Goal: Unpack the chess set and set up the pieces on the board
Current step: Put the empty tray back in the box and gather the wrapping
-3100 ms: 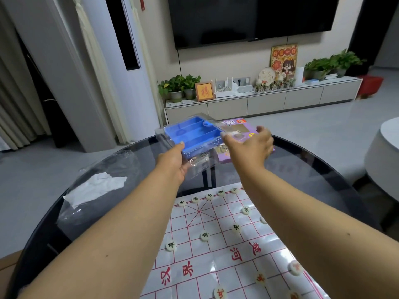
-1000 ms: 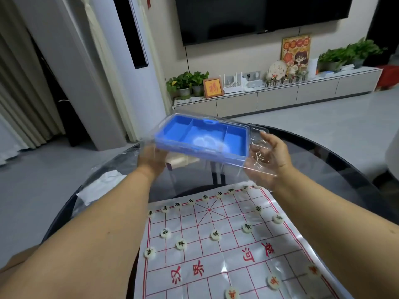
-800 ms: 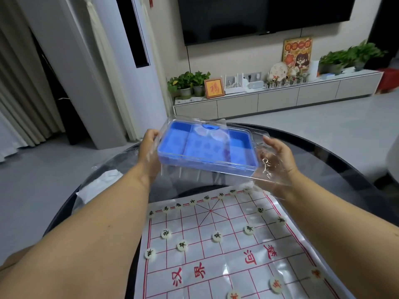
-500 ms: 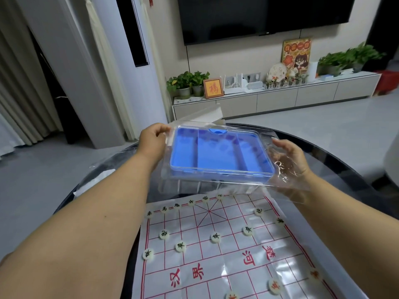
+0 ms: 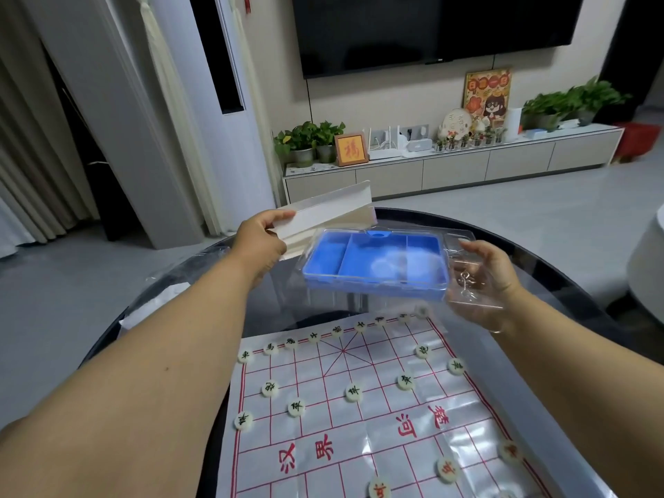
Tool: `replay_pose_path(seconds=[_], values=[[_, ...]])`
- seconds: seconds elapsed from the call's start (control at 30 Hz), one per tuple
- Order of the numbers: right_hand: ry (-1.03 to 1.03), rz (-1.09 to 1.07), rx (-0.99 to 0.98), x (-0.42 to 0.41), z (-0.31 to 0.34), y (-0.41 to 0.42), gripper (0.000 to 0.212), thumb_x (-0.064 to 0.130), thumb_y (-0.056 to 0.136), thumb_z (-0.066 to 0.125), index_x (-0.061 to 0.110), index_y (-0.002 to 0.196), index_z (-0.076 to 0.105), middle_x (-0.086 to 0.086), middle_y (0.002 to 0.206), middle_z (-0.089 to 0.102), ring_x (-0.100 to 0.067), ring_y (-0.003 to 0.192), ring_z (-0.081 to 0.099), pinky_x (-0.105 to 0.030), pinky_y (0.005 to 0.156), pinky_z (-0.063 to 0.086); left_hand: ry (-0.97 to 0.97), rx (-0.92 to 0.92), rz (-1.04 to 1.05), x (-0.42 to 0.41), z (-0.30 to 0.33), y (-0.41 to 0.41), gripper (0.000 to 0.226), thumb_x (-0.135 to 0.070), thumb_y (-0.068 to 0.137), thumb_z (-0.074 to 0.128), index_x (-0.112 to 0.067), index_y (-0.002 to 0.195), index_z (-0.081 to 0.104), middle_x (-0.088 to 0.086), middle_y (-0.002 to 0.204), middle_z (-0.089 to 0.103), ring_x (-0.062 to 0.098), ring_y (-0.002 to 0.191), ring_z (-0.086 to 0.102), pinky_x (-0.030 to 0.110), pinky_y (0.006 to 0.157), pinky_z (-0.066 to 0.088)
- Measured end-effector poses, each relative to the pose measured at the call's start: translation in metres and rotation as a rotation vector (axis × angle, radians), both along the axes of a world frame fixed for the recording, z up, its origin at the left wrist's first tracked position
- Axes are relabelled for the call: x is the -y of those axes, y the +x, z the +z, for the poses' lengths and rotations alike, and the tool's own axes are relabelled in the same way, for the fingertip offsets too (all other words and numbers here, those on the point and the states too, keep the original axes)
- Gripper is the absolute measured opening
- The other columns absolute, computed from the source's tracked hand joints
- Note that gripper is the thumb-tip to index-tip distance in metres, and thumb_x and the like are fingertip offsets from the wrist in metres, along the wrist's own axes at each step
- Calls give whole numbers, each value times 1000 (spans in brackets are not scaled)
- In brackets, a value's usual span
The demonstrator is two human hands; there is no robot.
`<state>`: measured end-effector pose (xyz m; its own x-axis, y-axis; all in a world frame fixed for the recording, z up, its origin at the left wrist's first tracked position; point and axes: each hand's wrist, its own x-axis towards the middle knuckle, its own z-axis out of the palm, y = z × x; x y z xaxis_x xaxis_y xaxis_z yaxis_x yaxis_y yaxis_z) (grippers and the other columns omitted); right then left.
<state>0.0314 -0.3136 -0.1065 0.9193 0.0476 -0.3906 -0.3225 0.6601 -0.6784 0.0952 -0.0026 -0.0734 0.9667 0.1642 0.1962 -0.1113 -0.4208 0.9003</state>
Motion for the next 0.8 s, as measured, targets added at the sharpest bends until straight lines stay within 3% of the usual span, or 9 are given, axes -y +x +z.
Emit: replay_pose_path(seconds=[0.13, 0.23, 0.37, 0.47, 0.57, 0.8], values=[[30, -32, 2, -3, 8, -3, 26, 29, 77, 58, 13, 60, 46, 5, 59, 39, -12, 46, 41, -15, 43, 41, 63, 2, -9, 4, 1, -8, 71, 27, 73, 44, -24, 118, 66, -1, 74, 44, 16, 65, 40, 29, 65, 41], [-10, -120, -26, -6, 13, -6, 30, 31, 82, 55, 4, 67, 56, -3, 55, 52, -15, 45, 51, -16, 44, 47, 102, -11, -14, 5, -2, -10, 74, 26, 72, 43, -31, 112, 66, 1, 73, 39, 19, 69, 39, 28, 62, 39], [24, -227, -18, -9, 15, -1, 25, 30, 83, 53, 6, 80, 57, -6, 69, 55, -19, 62, 54, -22, 50, 53, 97, -17, -57, 10, -4, -14, 72, 23, 78, 44, -38, 111, 62, 2, 78, 42, 21, 74, 41, 28, 64, 42], [63, -273, 21, -17, 15, 2, 19, 26, 85, 50, 10, 74, 52, -2, 59, 52, -17, 54, 53, -24, 55, 49, 100, -13, -76, 14, -4, -16, 71, 22, 80, 46, -36, 118, 60, 1, 78, 42, 18, 74, 43, 22, 62, 42], [108, -300, 53, -28, 16, 1, 16, 22, 85, 48, 12, 72, 48, 0, 49, 49, -15, 38, 50, -20, 46, 45, 118, -25, -73, 15, -6, -16, 69, 23, 79, 47, -31, 120, 64, 2, 81, 42, 20, 76, 43, 26, 63, 43], [50, -392, 23, -42, 19, 0, 9, 19, 84, 50, 10, 84, 51, -2, 63, 52, -16, 43, 54, -22, 45, 47, 158, -17, -60, 8, -10, -22, 72, 24, 78, 41, -28, 122, 64, 2, 81, 41, 17, 72, 40, 22, 57, 39]])
